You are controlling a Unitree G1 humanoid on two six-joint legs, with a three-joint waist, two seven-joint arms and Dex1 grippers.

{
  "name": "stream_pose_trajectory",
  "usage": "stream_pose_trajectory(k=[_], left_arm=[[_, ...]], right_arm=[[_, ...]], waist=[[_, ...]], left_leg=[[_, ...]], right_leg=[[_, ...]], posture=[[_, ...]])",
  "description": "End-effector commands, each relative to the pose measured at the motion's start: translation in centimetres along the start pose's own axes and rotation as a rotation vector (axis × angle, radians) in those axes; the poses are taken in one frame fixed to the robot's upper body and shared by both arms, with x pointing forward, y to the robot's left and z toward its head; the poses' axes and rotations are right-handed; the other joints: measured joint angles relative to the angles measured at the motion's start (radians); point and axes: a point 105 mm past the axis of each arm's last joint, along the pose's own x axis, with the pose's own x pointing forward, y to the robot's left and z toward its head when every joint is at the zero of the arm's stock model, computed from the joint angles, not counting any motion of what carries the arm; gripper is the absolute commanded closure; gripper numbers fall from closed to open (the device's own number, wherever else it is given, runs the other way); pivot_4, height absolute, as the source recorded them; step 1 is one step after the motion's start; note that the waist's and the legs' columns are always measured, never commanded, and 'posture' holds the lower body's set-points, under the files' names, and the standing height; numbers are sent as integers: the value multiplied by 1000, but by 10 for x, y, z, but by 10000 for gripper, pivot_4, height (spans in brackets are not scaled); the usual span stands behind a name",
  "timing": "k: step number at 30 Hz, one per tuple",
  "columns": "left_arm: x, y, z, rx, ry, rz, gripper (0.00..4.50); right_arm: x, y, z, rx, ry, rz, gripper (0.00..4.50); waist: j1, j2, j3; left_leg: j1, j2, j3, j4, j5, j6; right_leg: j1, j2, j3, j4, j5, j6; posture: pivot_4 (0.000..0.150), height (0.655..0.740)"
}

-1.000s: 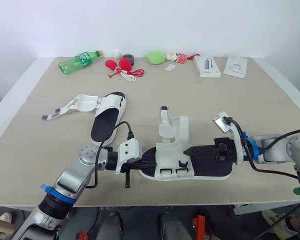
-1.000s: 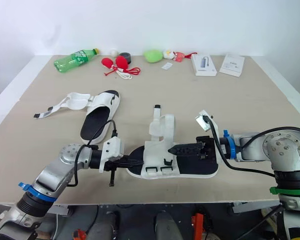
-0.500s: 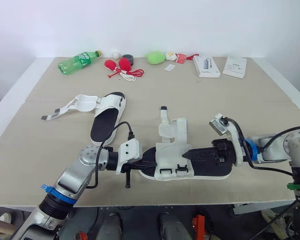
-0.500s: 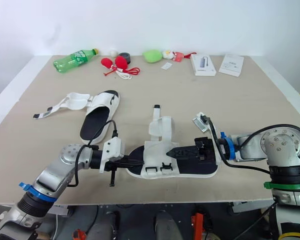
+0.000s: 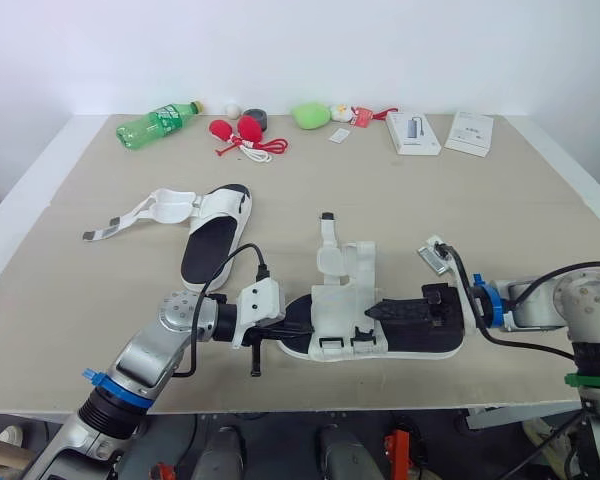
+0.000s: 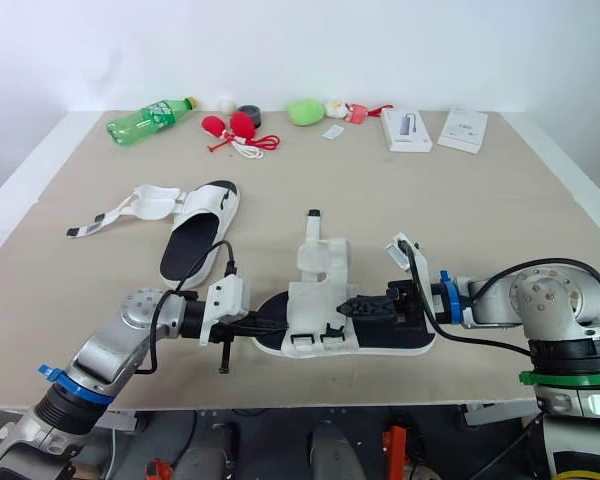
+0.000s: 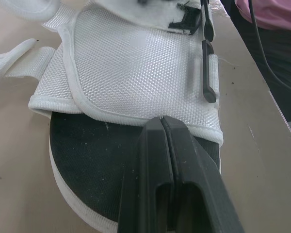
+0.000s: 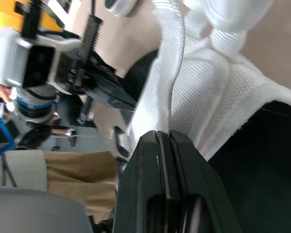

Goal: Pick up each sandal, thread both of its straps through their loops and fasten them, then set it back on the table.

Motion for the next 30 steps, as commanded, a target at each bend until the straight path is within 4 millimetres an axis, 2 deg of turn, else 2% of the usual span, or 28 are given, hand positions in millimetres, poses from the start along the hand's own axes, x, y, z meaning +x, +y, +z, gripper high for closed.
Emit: stream_pose_trajectory(k=[1, 14, 30], left_arm=[[1, -1, 7, 38, -11, -5, 45000], [3, -2, 6, 33, -11, -5, 45000], [2, -2, 5, 34, -6, -6, 45000]], right_arm=[[-2, 4, 0, -54, 18, -9, 43927], [-9, 38, 25, -126, -30, 105, 43927], [-10, 34, 12, -74, -3, 99, 43927]], waist=[[0, 0, 0], [0, 0, 0], [0, 0, 0]], left_leg=[[0, 0, 0, 0, 0, 0], [0, 0, 0, 0, 0, 0], [0, 0, 0, 0, 0, 0]], right_leg=[[0, 0, 0, 0, 0, 0], [0, 0, 0, 0, 0, 0], [0, 0, 0, 0, 0, 0]], posture=[[1500, 7400], [1500, 7400], [1500, 7400]])
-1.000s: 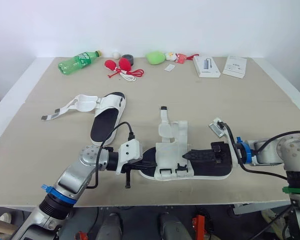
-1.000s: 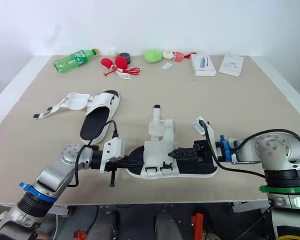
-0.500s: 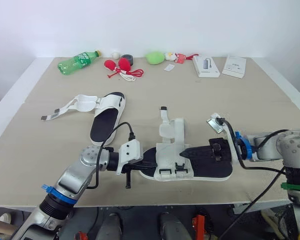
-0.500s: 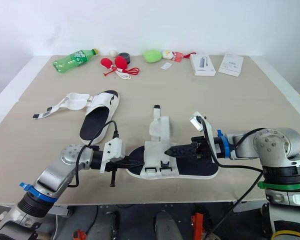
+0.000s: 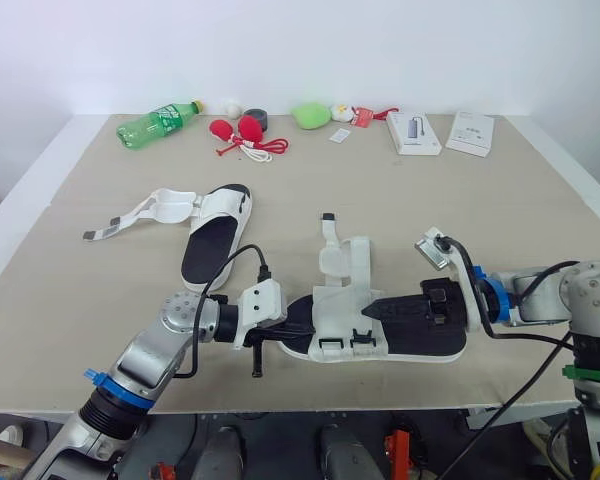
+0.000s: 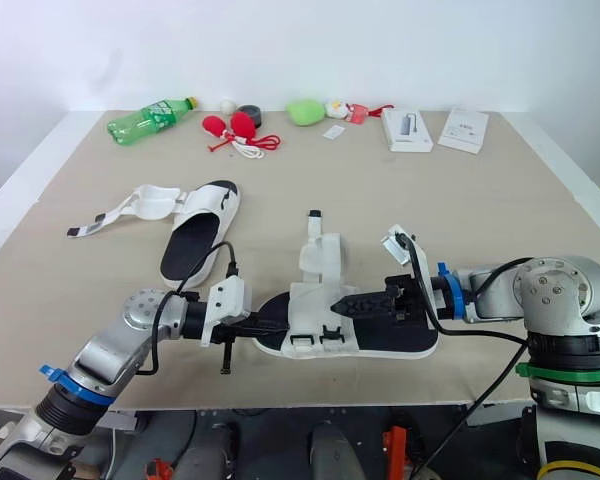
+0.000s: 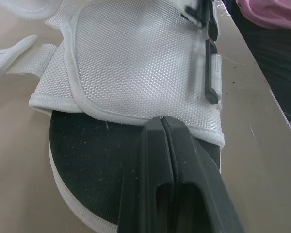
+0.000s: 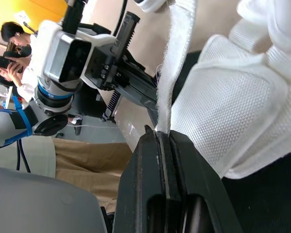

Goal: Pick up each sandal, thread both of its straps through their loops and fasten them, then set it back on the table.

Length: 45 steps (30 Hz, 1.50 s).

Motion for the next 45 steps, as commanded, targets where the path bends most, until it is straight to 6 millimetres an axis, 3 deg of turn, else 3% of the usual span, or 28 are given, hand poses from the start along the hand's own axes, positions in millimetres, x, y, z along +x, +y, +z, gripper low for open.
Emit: stream_pose_trajectory(k=[1, 17, 33, 45], left_arm=[[0, -2, 5, 34, -8, -10, 45000], [1, -3, 3, 40, -2, -17, 45000], [1, -4, 2, 43, 2, -18, 45000], [1, -3, 0, 47, 16, -7, 45000]], right_arm=[[-5, 10, 4, -40, -13, 21, 43927], [-8, 21, 7, -46, -13, 65, 43927], [-6, -3, -6, 63, 1, -7, 43927], [6, -6, 4, 6, 14, -40, 43927]], waist=[[0, 0, 0], [0, 0, 0], [0, 0, 0], [0, 0, 0]], left_leg=[[0, 0, 0, 0, 0, 0], [0, 0, 0, 0, 0, 0], [0, 0, 0, 0, 0, 0], [0, 0, 0, 0, 0, 0]], right_leg=[[0, 0, 0, 0, 0, 0], [0, 0, 0, 0, 0, 0], [0, 0, 0, -1, 0, 0], [0, 0, 0, -1, 0, 0]], posture=[[1500, 7400], [1500, 7400], [1500, 7400], [1500, 7400]])
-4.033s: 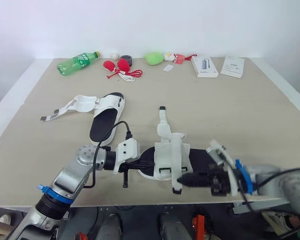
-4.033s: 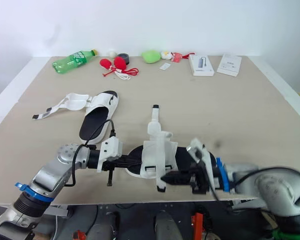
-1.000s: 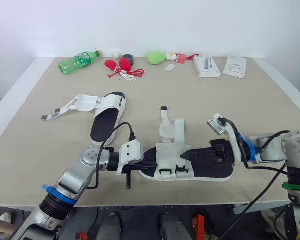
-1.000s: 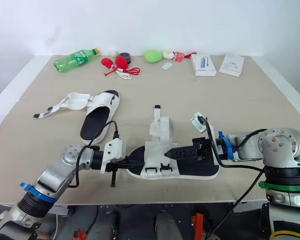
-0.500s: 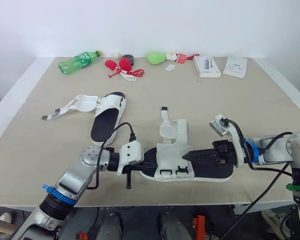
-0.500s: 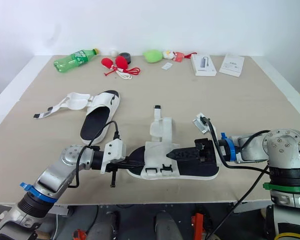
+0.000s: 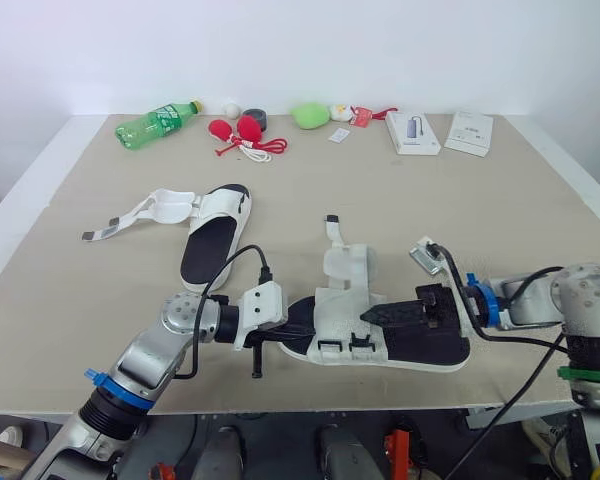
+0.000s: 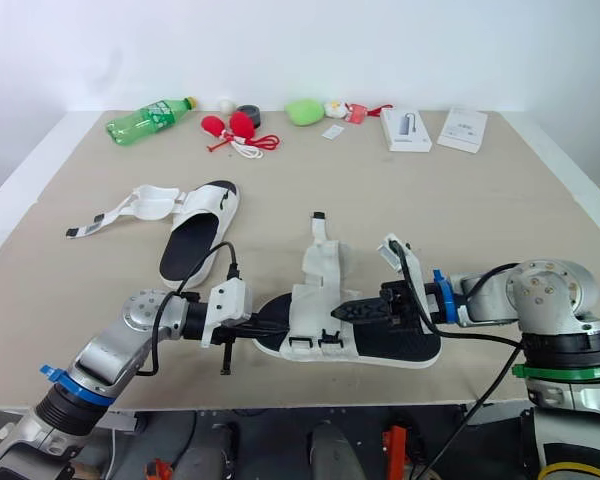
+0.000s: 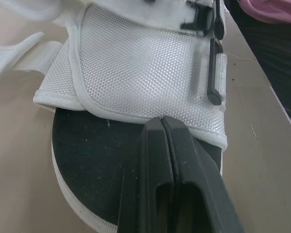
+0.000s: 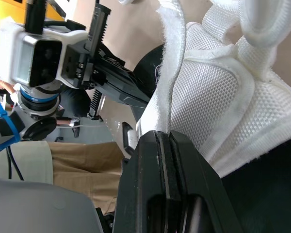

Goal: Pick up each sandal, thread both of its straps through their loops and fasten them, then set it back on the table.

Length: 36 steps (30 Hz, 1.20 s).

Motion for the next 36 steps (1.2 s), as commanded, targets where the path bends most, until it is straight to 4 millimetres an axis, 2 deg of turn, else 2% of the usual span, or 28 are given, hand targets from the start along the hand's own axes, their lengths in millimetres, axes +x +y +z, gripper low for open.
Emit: stream_pose_trajectory(k=[1, 14, 21, 27, 36], left_arm=[[1, -2, 1, 21, 5, -3, 45000], [2, -4, -3, 25, 17, -7, 45000], [3, -5, -3, 28, 17, -15, 45000], [3, -5, -3, 28, 18, -14, 45000], [2, -5, -4, 25, 20, -13, 45000]], right_arm=[[-3, 11, 9, -64, -10, 14, 43927], [-14, 35, 16, -125, -29, 85, 43927], [-14, 33, 9, -87, -22, 91, 43927], [-13, 23, 3, -52, -25, 50, 43927], [-18, 29, 23, -86, -75, 56, 43927]], waist=[[0, 0, 0], [0, 0, 0], [0, 0, 0], [0, 0, 0], [0, 0, 0]], left_leg=[[0, 0, 0, 0, 0, 0], [0, 0, 0, 0, 0, 0], [0, 0, 0, 0, 0, 0], [0, 0, 0, 0, 0, 0], [0, 0, 0, 0, 0, 0]], right_leg=[[0, 0, 0, 0, 0, 0], [0, 0, 0, 0, 0, 0], [0, 0, 0, 0, 0, 0], [0, 0, 0, 0, 0, 0], [0, 0, 0, 0, 0, 0]], posture=[[1500, 7400], [1500, 7400], [1500, 7400], [1500, 7400], [1500, 7400]])
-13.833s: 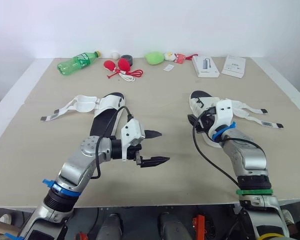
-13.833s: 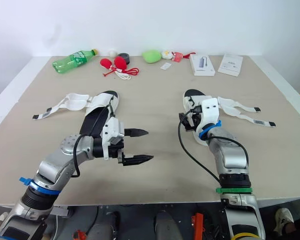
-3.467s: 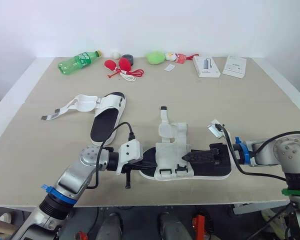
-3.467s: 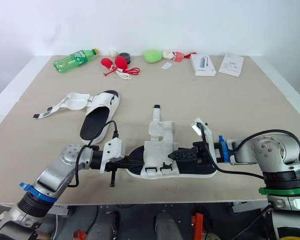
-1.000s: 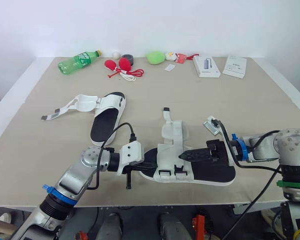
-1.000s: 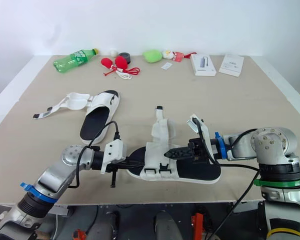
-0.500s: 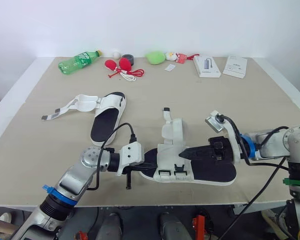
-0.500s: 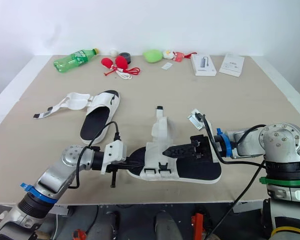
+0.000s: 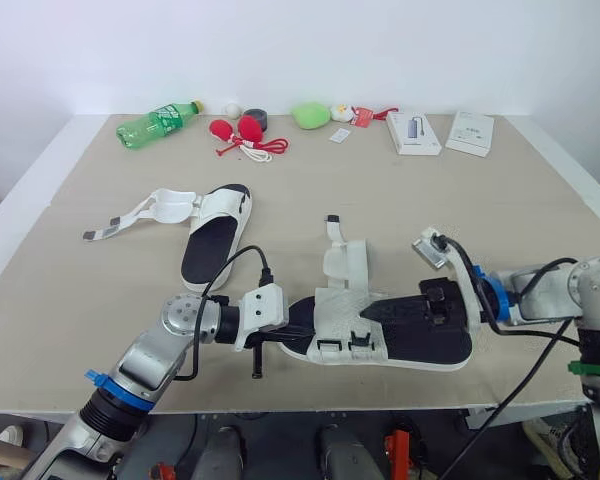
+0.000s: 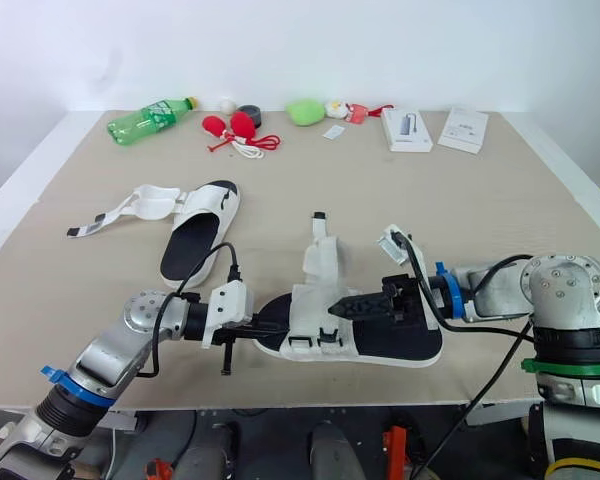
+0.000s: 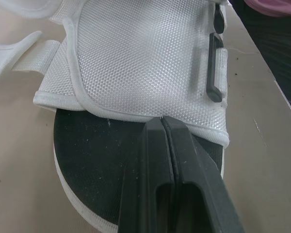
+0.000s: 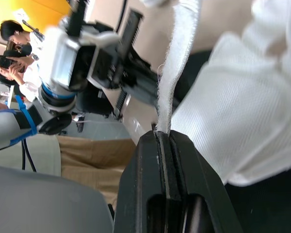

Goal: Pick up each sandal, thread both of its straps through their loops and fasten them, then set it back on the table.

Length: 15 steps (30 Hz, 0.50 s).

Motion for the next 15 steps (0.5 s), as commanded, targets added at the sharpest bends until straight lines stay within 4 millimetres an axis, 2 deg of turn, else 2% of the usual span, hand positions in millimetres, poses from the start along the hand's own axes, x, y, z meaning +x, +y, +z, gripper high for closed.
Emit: stream_pose_trajectory(k=[1, 9, 15], left_arm=[[1, -4, -2, 1, 10, -16, 45000], [2, -4, -2, 1, 10, -16, 45000], [2, -5, -3, 4, 11, -20, 45000]], right_arm=[[-6, 6, 13, -35, -48, 10, 43927], [-1, 13, -4, -18, -4, 63, 43927], [-2, 14, -6, -11, -3, 66, 43927]], waist=[[0, 0, 0], [0, 0, 0], [0, 0, 0]], left_leg=[[0, 0, 0, 0, 0, 0], [0, 0, 0, -1, 0, 0], [0, 0, 0, -1, 0, 0]], right_leg=[[0, 0, 0, 0, 0, 0], [0, 0, 0, -1, 0, 0], [0, 0, 0, -1, 0, 0]], posture=[[1500, 7400], [1500, 7400], [1500, 7400]])
